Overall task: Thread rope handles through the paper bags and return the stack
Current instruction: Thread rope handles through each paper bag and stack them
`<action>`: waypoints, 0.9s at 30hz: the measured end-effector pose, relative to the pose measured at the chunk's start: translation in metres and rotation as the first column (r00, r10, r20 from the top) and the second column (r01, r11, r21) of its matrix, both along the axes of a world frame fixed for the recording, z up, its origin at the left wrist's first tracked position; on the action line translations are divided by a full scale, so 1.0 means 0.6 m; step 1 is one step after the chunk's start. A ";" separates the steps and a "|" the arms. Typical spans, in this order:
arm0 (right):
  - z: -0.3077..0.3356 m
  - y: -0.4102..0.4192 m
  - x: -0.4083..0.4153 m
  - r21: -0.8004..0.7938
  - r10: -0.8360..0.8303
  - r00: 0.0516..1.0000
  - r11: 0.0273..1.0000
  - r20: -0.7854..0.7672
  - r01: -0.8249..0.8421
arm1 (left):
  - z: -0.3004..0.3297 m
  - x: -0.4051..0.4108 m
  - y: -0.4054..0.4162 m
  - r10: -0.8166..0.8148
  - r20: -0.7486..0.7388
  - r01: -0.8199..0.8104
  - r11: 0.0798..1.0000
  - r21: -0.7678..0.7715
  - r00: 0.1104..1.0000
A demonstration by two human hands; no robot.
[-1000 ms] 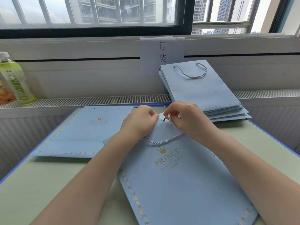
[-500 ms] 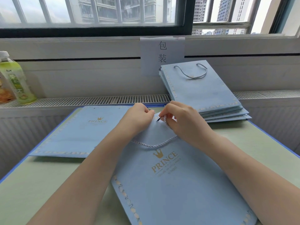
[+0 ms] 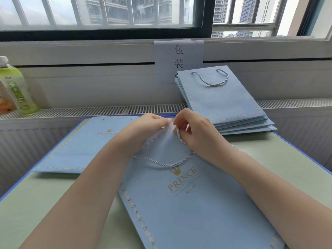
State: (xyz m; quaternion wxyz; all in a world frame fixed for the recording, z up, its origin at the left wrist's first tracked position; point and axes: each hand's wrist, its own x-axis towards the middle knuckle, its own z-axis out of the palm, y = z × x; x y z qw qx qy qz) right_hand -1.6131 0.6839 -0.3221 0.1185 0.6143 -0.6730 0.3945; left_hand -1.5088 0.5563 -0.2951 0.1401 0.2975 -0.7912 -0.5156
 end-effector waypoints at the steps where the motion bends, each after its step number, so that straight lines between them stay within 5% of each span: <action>1: 0.001 0.001 0.001 0.008 -0.001 1.000 1.000 0.005 0.001 | 0.002 0.001 0.000 0.001 0.015 -0.001 0.999 0.037 1.000; 14: 0.005 0.005 -0.006 0.093 0.057 0.998 0.994 0.011 -0.057 | 0.005 0.003 0.008 0.031 0.128 -0.056 0.979 0.197 0.991; 22: 0.002 0.003 -0.005 0.085 0.060 0.997 0.995 -0.053 -0.055 | -0.001 0.015 -0.005 -0.035 -0.021 0.040 0.930 0.366 0.999; 27: 0.003 0.004 -0.007 0.144 0.060 0.993 0.989 -0.105 -0.044 | -0.004 0.015 -0.007 -0.031 -0.019 0.035 0.938 0.344 0.999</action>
